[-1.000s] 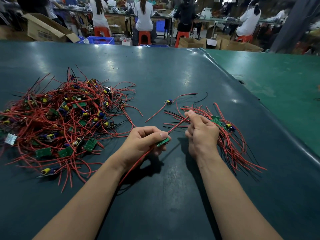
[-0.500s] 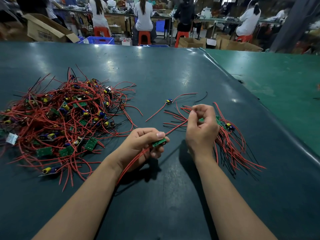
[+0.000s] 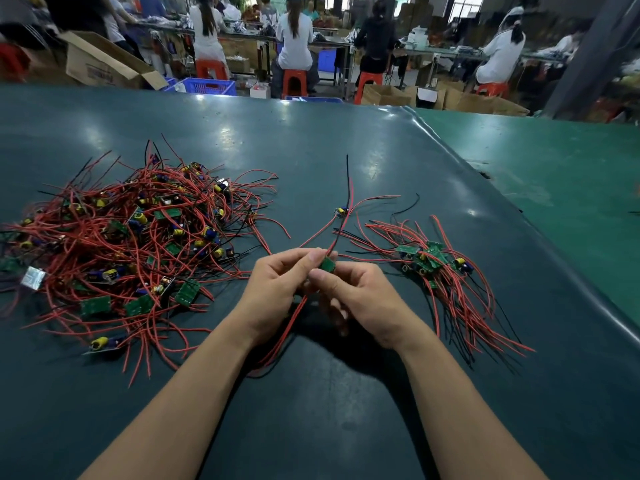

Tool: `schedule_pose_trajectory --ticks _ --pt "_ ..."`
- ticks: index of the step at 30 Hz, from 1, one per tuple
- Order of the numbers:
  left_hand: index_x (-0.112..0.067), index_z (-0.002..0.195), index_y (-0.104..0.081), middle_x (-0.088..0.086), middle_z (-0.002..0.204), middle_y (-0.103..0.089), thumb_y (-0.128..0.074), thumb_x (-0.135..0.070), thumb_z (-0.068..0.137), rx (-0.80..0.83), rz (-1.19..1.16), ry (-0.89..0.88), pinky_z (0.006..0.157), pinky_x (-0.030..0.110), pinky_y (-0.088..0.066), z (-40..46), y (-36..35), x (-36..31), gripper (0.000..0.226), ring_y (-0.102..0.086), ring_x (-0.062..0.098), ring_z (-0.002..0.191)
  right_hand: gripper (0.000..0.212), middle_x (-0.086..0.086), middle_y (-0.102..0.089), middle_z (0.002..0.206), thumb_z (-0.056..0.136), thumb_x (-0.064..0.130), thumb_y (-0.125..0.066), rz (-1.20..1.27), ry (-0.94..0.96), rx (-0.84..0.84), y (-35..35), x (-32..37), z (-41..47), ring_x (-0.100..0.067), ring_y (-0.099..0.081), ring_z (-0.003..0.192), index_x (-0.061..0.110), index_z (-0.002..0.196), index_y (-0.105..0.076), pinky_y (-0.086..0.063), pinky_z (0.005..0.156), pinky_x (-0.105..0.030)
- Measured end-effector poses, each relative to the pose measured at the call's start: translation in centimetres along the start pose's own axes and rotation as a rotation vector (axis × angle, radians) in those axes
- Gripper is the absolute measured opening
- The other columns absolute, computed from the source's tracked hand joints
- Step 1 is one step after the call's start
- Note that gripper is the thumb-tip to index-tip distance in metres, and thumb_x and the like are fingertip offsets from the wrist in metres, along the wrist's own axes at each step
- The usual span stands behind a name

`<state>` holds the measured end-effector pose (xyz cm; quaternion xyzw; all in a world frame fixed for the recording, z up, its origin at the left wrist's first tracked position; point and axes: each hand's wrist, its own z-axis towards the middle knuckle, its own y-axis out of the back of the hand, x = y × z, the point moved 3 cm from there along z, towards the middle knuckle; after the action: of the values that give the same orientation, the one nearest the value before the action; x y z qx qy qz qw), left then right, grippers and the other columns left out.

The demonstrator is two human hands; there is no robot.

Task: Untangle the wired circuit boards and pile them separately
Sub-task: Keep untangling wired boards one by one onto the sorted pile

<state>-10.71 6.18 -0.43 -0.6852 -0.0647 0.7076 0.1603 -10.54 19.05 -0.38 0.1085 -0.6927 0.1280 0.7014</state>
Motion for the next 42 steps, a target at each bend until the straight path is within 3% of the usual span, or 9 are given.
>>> schedule_pose_trajectory --ticks 3,8,12,16,21,25,29,36,42 --pt "-0.016 0.096 -0.076 0.007 0.098 -0.075 -0.060 -0.028 0.090 -0.123 0.047 -0.106 0.067 0.030 -0.053 0.4 0.6 -0.3 0.022 -0.066 0.015 0.080 0.019 -0.001 -0.058 0.052 0.092 0.017 -0.066 -0.007 0.113 -0.206 0.8 0.6 0.0 -0.009 -0.042 0.033 0.003 0.078 -0.064 -0.035 0.033 -0.018" --pt "-0.019 0.073 -0.068 -0.009 0.062 -0.065 -0.055 -0.022 0.097 -0.746 0.314 -0.521 0.060 0.020 -0.046 0.1 4.1 -2.2 0.028 -0.059 0.003 0.058 0.009 -0.001 -0.076 0.090 0.095 0.015 -0.062 0.293 0.449 -0.712 3.0 2.3 -0.7 -0.011 -0.047 0.035 0.017 0.096 -0.071 -0.044 0.037 -0.022" --pt "-0.022 0.070 -0.065 -0.008 0.061 -0.061 -0.053 -0.024 0.098 -0.776 0.337 -0.517 0.059 0.023 -0.044 0.3 4.3 -1.9 0.030 -0.055 0.003 0.055 0.016 -0.006 -0.073 0.112 0.100 0.023 -0.056 0.617 0.256 -0.931 4.4 1.2 -0.7 -0.010 -0.054 0.040 0.013 0.096 -0.068 -0.049 0.041 -0.022" --pt "-0.025 0.071 -0.064 -0.008 0.061 -0.061 -0.053 -0.029 0.097 -0.725 0.449 -0.530 0.055 0.020 -0.043 0.1 3.9 -1.9 0.028 -0.056 0.005 0.054 0.038 -0.015 -0.070 0.099 0.104 0.030 -0.045 0.747 0.001 -0.910 5.0 -0.1 -0.5 -0.008 -0.058 0.041 -0.003 0.115 -0.058 -0.049 0.042 -0.019" --pt "-0.014 0.088 -0.069 0.000 0.082 -0.065 -0.059 -0.028 0.089 -0.747 1.051 -0.668 0.077 0.034 -0.038 -0.9 3.1 -2.5 0.018 -0.055 0.027 0.082 0.034 -0.001 -0.068 0.062 0.104 0.028 -0.044 0.637 -0.027 -0.813 4.8 0.0 -0.3 -0.007 -0.051 0.038 0.006 0.088 -0.065 -0.042 0.037 -0.016" --pt "-0.014 0.118 -0.060 0.014 0.117 -0.058 -0.064 -0.032 0.082 -0.918 1.475 -0.310 0.092 0.046 -0.034 -0.8 5.5 -2.6 0.041 -0.045 0.035 0.114 0.031 0.001 -0.062 0.057 0.101 0.022 -0.050 0.394 -0.020 -0.710 3.7 0.1 0.1 -0.008 -0.045 0.035 0.007 0.080 -0.067 -0.035 0.033 -0.018" --pt "-0.009 0.121 -0.062 0.020 0.120 -0.058 -0.065 -0.033 0.086 -0.899 1.561 -0.078 0.095 0.049 -0.032 -0.7 7.5 -2.5 0.043 -0.047 0.041 0.113 0.030 0.001 -0.062 0.057 0.100 0.022 -0.053 0.265 0.006 -0.662 3.3 0.1 0.3 -0.010 -0.045 0.035 0.007 0.079 -0.068 -0.036 0.035 -0.020" --pt "-0.014 0.127 -0.058 0.018 0.107 -0.067 -0.060 -0.043 0.092 -0.963 1.532 -0.111 0.090 0.048 -0.032 0.1 7.7 -3.0 0.046 -0.055 0.039 0.103 0.029 -0.001 -0.064 0.059 0.099 0.021 -0.055 0.200 -0.006 -0.583 3.0 0.1 0.2 -0.011 -0.046 0.038 0.009 0.077 -0.070 -0.036 0.036 -0.019" --pt "-0.021 0.105 -0.072 0.012 0.107 -0.064 -0.065 -0.028 0.090 -0.983 1.483 -0.139 0.091 0.050 -0.031 0.4 7.7 -2.8 0.018 -0.049 0.038 0.104 0.029 -0.001 -0.064 0.059 0.098 0.021 -0.056 0.184 -0.015 -0.552 2.9 0.3 0.0 -0.011 -0.047 0.039 0.009 0.076 -0.070 -0.036 0.037 -0.018"
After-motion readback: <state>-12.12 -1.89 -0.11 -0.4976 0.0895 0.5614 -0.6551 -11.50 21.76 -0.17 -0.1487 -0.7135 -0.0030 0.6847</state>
